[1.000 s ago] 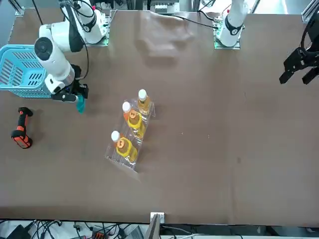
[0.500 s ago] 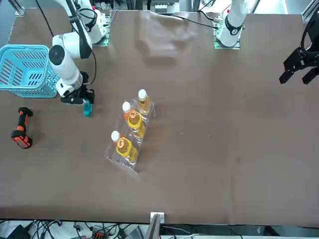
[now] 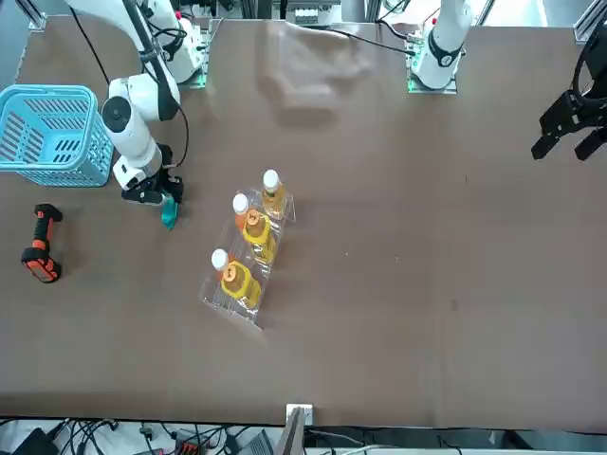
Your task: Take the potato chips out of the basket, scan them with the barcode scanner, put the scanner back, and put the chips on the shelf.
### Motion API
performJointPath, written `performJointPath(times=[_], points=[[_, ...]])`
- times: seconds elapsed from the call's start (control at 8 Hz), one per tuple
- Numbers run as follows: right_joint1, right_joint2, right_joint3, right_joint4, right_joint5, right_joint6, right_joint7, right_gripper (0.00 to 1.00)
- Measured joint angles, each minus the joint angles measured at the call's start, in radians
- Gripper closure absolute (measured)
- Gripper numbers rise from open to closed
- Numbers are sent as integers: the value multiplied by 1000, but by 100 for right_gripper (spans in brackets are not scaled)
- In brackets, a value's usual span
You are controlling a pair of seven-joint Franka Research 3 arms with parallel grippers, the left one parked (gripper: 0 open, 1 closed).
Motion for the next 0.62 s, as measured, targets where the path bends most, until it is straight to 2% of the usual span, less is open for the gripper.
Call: performJointPath(times=[0.25, 0.5, 0.62], points=[[-1, 6, 0, 0, 0, 4, 1, 36], [-1, 9, 0, 0, 0, 7, 1, 0], [-1, 6, 0, 2, 0, 13, 1, 0]])
